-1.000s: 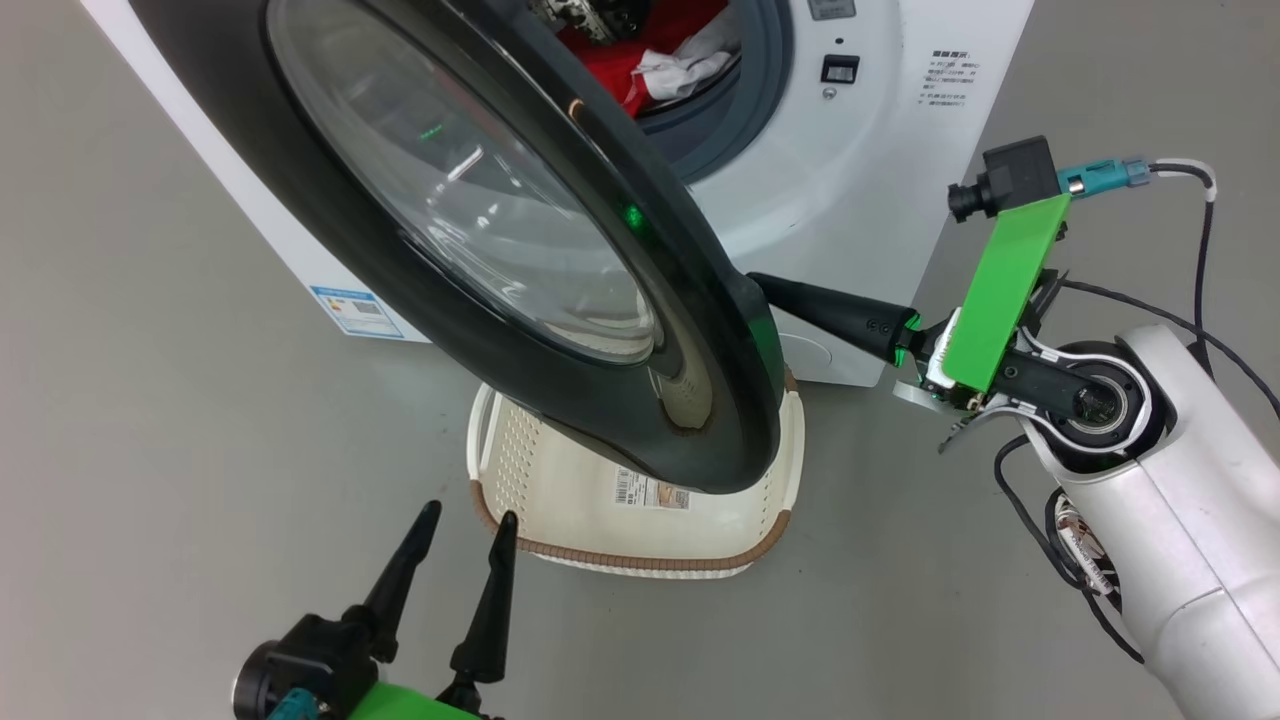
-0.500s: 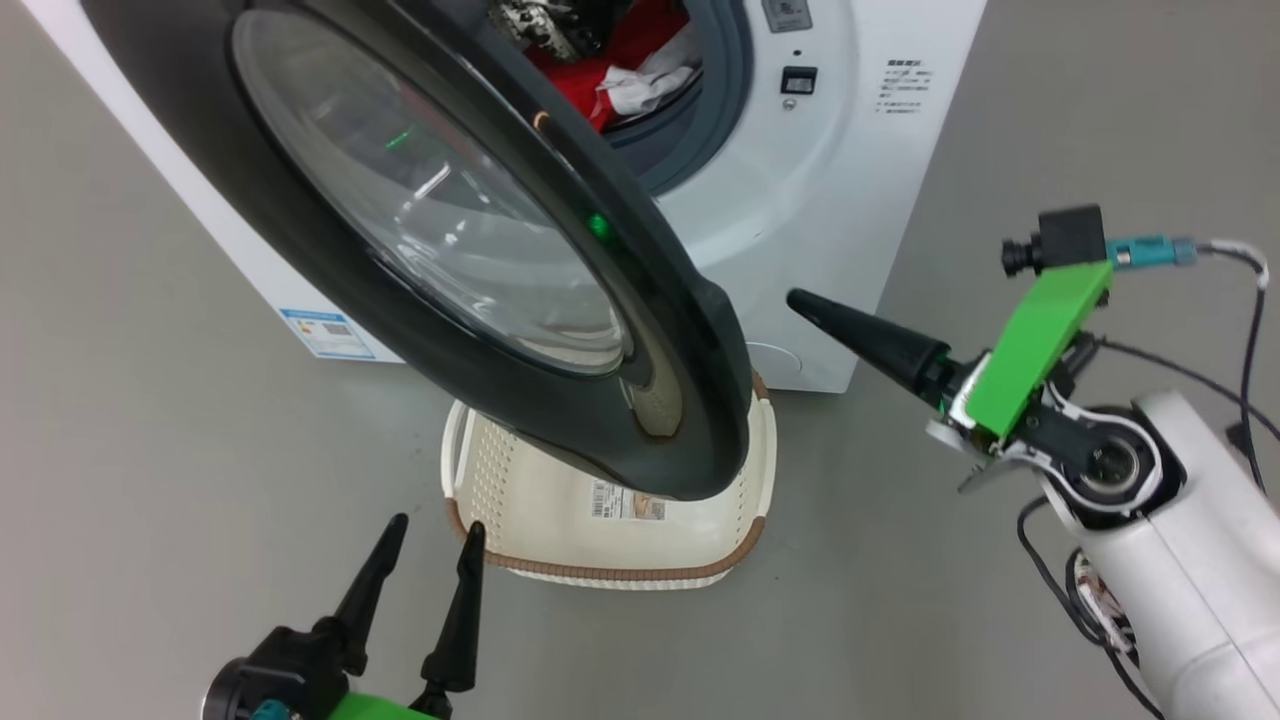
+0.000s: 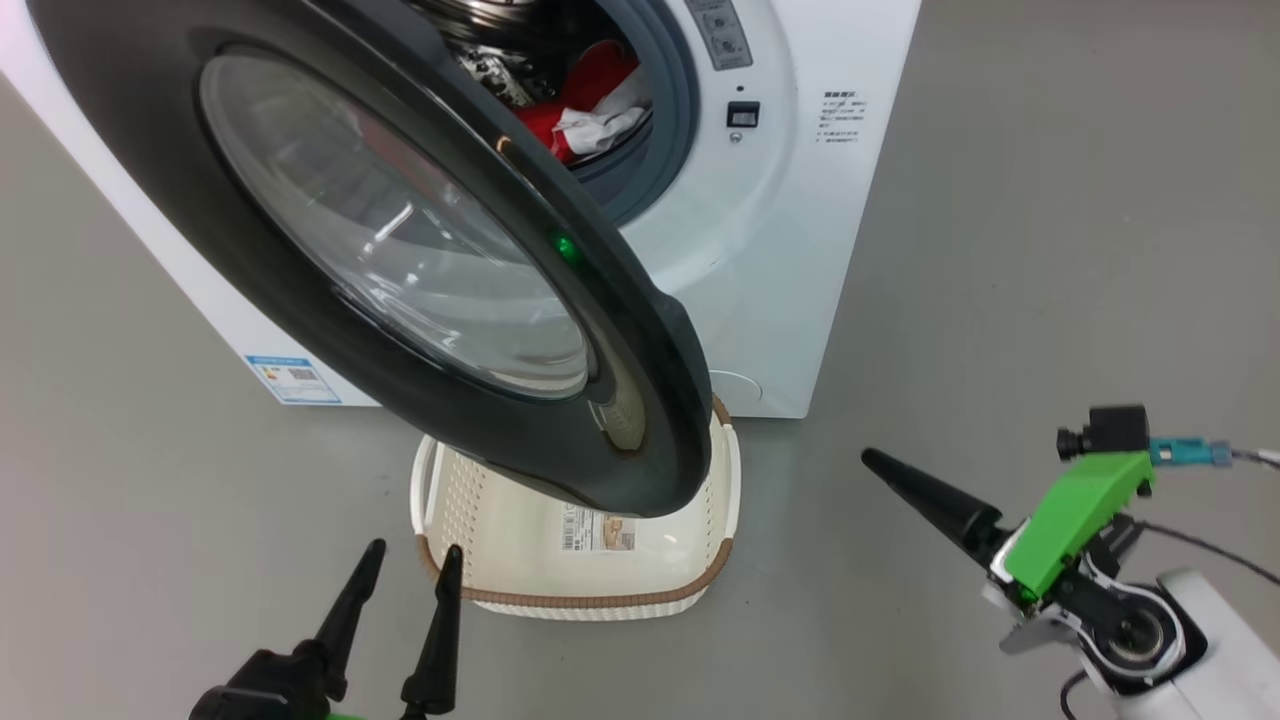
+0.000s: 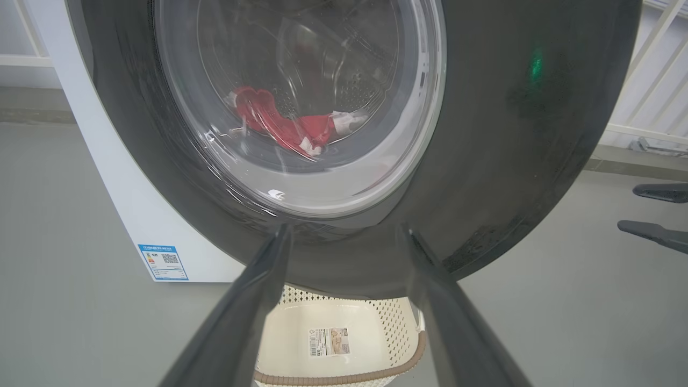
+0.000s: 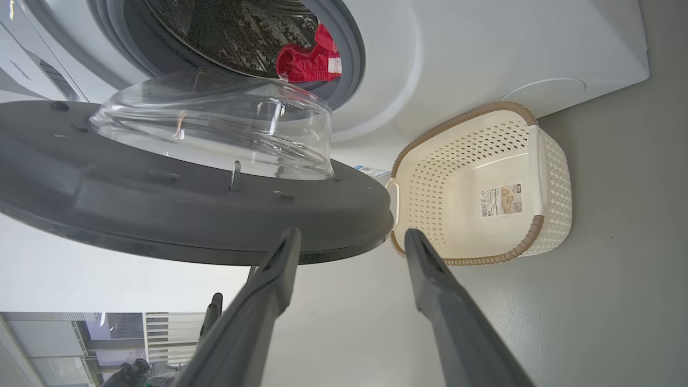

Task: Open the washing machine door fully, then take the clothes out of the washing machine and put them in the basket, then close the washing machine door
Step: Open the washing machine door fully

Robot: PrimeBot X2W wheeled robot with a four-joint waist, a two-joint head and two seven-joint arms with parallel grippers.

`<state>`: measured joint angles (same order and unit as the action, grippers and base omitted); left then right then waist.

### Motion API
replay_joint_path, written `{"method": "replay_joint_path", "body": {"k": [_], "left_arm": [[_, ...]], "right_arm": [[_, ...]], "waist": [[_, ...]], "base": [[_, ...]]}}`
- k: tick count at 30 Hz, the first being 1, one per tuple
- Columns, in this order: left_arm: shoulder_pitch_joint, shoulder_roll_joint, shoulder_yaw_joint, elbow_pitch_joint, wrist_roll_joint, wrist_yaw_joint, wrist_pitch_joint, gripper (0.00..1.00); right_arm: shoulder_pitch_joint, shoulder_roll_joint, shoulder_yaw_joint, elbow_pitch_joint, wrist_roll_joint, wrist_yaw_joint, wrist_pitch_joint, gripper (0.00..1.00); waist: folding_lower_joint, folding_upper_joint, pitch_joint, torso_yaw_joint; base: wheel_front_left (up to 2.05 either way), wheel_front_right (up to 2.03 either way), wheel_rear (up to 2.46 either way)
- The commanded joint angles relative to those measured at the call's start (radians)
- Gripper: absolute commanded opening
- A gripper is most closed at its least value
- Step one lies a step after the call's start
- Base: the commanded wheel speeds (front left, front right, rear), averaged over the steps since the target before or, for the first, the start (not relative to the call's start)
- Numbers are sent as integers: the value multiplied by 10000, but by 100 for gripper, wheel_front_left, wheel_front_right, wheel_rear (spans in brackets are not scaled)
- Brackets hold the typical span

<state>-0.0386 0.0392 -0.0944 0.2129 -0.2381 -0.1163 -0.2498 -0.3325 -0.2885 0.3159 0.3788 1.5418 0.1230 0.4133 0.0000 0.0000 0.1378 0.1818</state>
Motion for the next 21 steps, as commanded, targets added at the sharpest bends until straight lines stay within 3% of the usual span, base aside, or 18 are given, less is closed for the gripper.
{"method": "replay_joint_path", "body": {"k": [1,10,21], "left_arm": [[-11,110,392,-210,107,-76,-120,100],[64,110,534,-179,80,-94,-120,100],[125,110,671,-107,123,-114,-120,100]], "right_arm": [[245,-164,108,-218,-182,77,-223,100],[1134,-459,384,-207,-588,77,-1115,100],[1556,-1278,1737,-80,-2321,77,-3778,100]], "waist": [[0,0,-50,-93],[0,0,-107,-344],[0,0,-163,-598]], "base": [[0,0,0],[0,0,0],[0,0,0]]}}
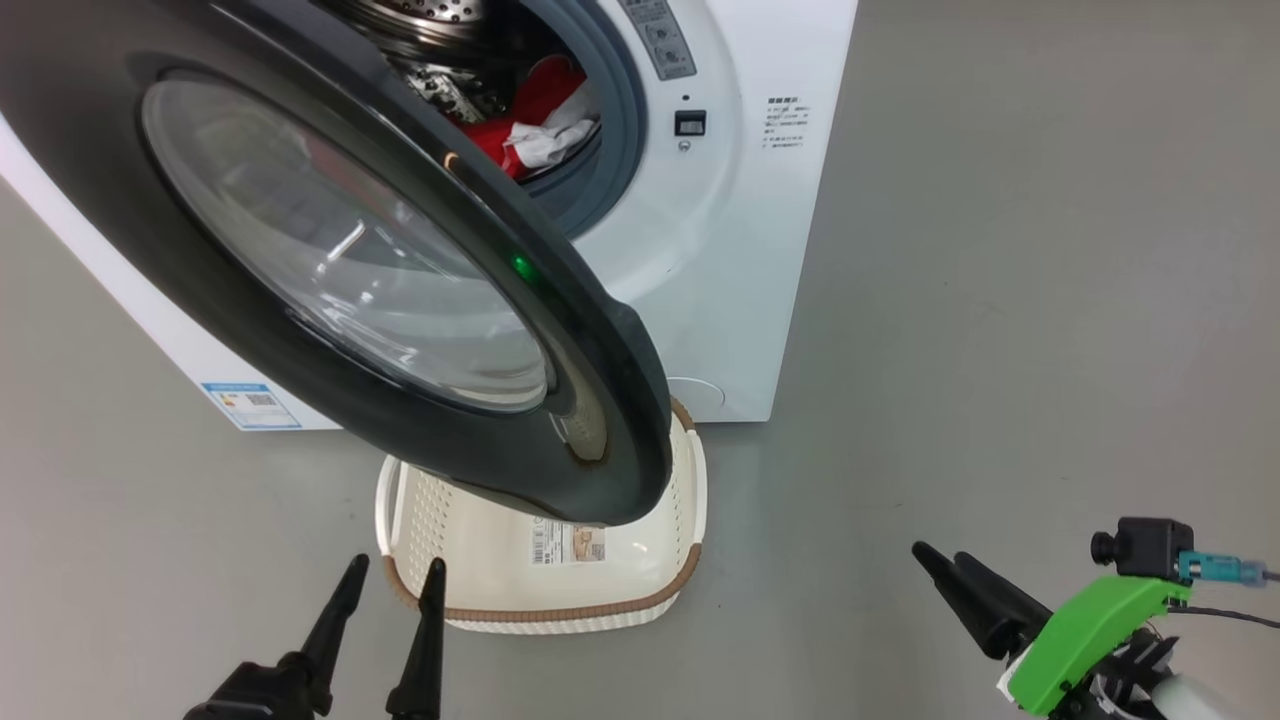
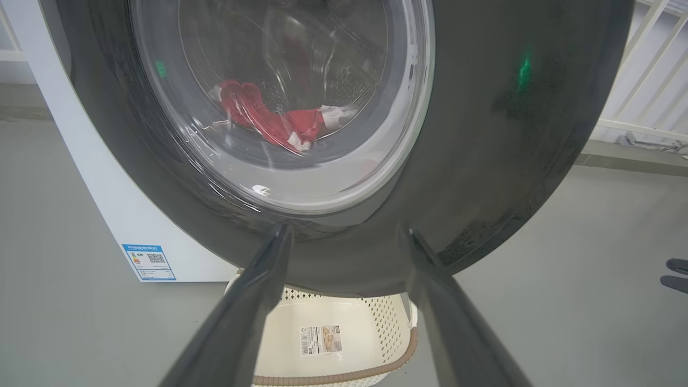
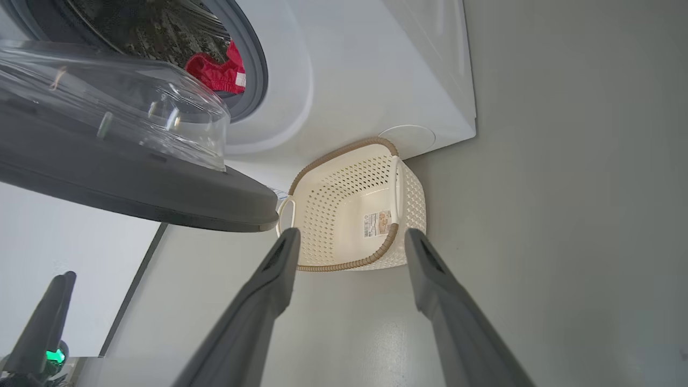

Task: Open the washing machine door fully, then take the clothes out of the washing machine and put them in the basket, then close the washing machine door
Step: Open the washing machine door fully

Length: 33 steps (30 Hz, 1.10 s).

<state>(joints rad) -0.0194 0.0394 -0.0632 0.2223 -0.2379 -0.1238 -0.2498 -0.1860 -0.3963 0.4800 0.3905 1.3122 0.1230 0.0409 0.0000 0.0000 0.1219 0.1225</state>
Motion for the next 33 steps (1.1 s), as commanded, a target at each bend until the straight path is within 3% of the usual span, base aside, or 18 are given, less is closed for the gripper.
{"method": "replay_joint_path", "body": {"k": [1,9,13,17,27,33], "left_arm": [[-63,108,363,-195,123,-41,-120,100],[-38,108,412,-127,157,-51,-120,100],[-6,108,458,-131,171,-55,-120,100],[29,108,498,-149,203,-58,-120,100],[70,108,600,-273,200,-62,-120,100],[73,108,591,-315,200,-63,-120,100]], "right_arm": [[87,-256,238,-165,-104,77,-270,100],[-95,-762,1531,150,-1268,77,-2555,100],[-154,-869,1733,384,-1879,77,-2992,100],[100,-520,465,131,-2884,77,-3021,100],[1634,839,-2754,-1022,-6759,77,-3025,100],[2315,1694,-4192,-1553,-7968,77,-3026,100]], "waist": [[0,0,-11,-17],[0,0,-99,-110],[0,0,-154,-176],[0,0,-191,-229],[0,0,-281,-187],[0,0,-332,-111]], "base": [[0,0,0],[0,0,0],[0,0,0],[0,0,0],[0,0,0],[0,0,0]]}}
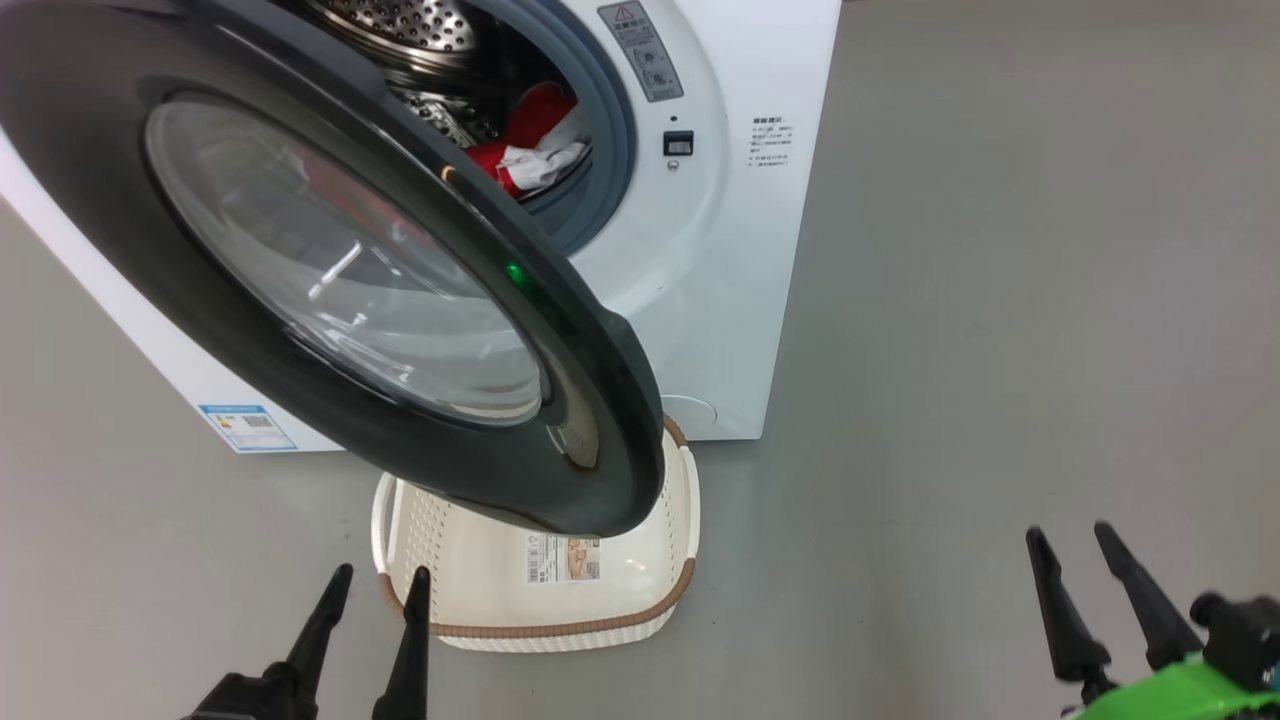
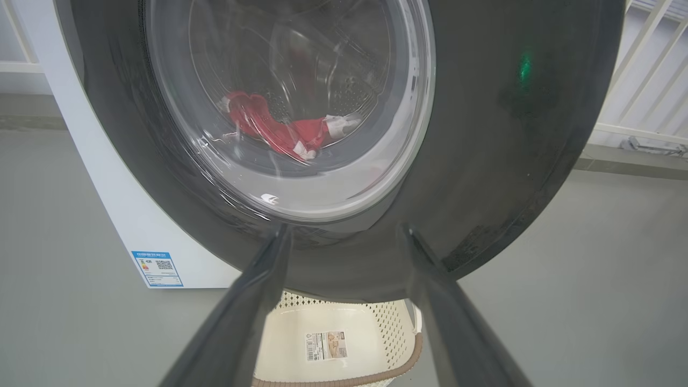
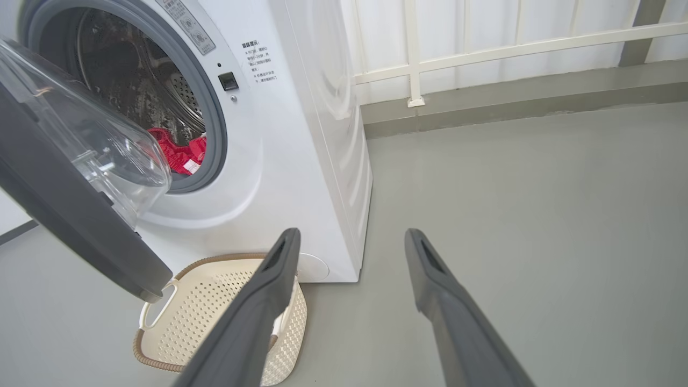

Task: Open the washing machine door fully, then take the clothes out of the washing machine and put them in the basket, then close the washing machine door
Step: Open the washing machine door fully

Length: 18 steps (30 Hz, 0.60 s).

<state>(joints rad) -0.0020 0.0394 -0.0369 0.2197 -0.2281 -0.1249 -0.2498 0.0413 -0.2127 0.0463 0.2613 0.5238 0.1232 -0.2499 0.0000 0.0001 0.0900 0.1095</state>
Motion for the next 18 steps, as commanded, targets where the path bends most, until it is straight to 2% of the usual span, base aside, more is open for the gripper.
{"method": "replay_joint_path", "body": {"k": [1,8,18], "left_arm": [[-98,108,327,-295,101,-52,-120,100],[-56,108,333,-352,54,-52,-120,100],[-118,108,300,-382,18,-53,-120,100]], "right_arm": [[188,-8,-20,-356,-251,75,-117,100],[953,489,-485,-544,-1003,75,-117,100],[905,627,-564,-656,-1120,75,-118,100]], "waist": [[0,-1,-25,35],[0,-1,-43,54],[0,-1,72,37]], "base": [[0,0,0],[0,0,0],[0,0,0]]}}
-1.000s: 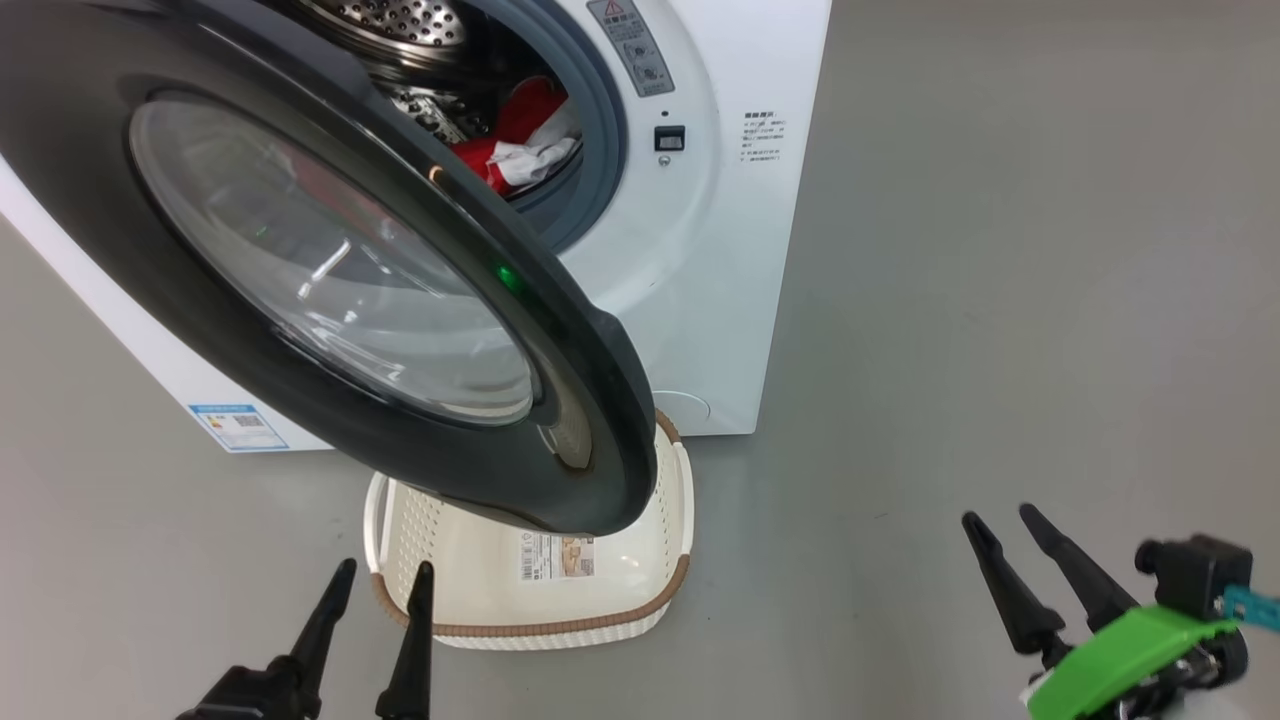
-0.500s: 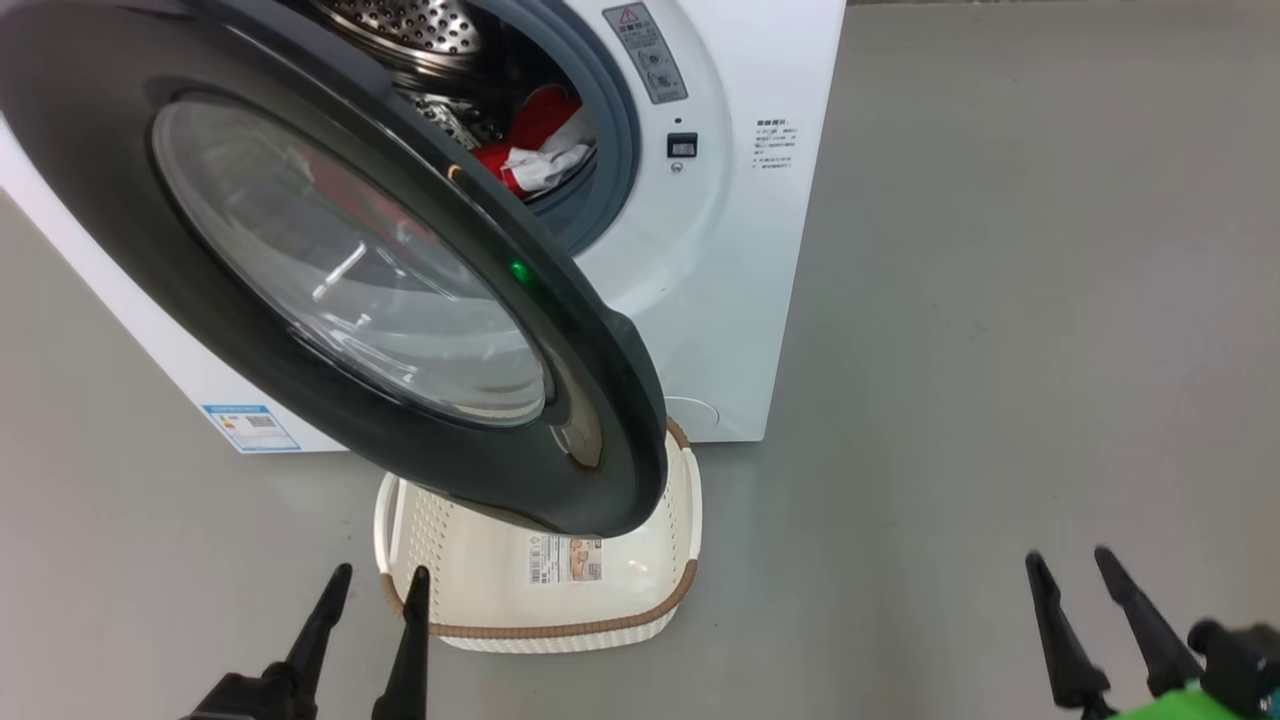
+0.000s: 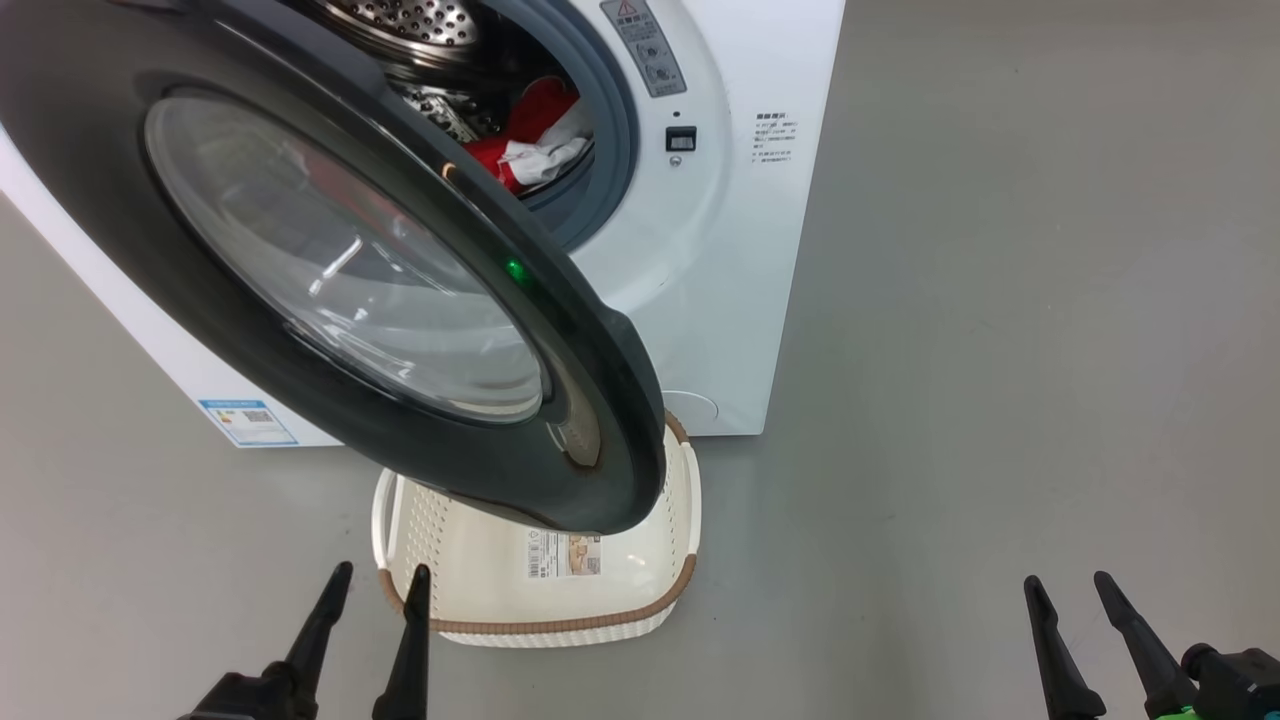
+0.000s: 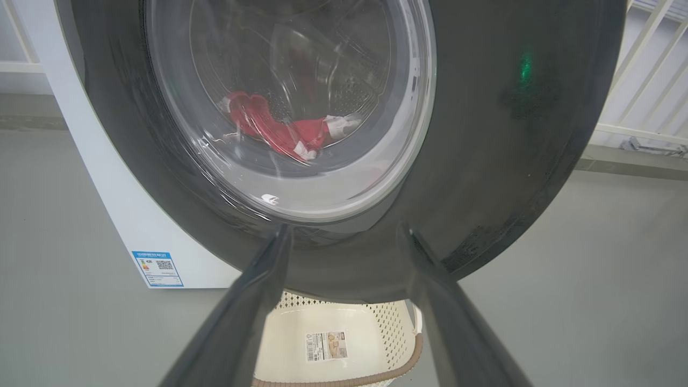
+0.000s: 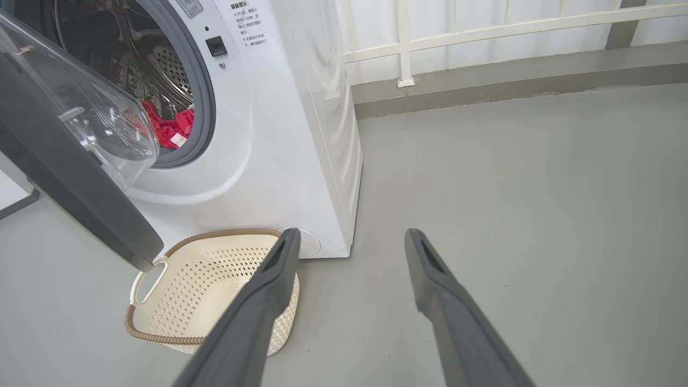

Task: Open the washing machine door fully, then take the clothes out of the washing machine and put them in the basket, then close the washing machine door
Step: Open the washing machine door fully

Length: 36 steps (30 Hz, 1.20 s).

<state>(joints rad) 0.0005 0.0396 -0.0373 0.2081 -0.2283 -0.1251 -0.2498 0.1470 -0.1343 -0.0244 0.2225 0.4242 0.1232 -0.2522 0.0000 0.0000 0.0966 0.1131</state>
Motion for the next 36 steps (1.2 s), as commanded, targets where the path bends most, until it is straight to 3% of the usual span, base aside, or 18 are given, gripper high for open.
{"method": "replay_joint_path", "body": {"k": [1,13,14,15,26,31,36], "left_arm": [[-149,106,301,-267,21,-51,-120,100],[-127,106,249,-285,-6,-49,-120,100],[-127,106,226,-285,-15,-48,-120,100],[-132,106,204,-283,-21,-48,-120,100],[-218,106,-213,-357,-229,60,-120,100],[-310,106,-489,-370,-312,73,-120,100],[-381,106,-616,-359,-384,70,-120,100]], "right_arm": [[-168,-163,156,-279,-143,75,-95,100],[-255,-85,196,-574,-27,75,-95,98],[-298,-108,240,-645,-1,75,-95,79],[-348,-132,309,-716,37,75,-95,1],[-1952,134,685,-1571,1733,75,-95,0],[-3235,45,1811,-1562,3239,75,-95,0],[-4477,-503,3358,-1360,5167,75,-95,0]], "waist": [[0,0,15,2],[0,0,-28,67],[0,0,-30,87],[0,0,-27,109],[0,0,151,414],[0,0,301,660],[0,0,510,922]], "base": [[0,0,0],[0,0,0],[0,0,0],[0,0,0],[0,0,0],[0,0,0],[0,0,0]]}}
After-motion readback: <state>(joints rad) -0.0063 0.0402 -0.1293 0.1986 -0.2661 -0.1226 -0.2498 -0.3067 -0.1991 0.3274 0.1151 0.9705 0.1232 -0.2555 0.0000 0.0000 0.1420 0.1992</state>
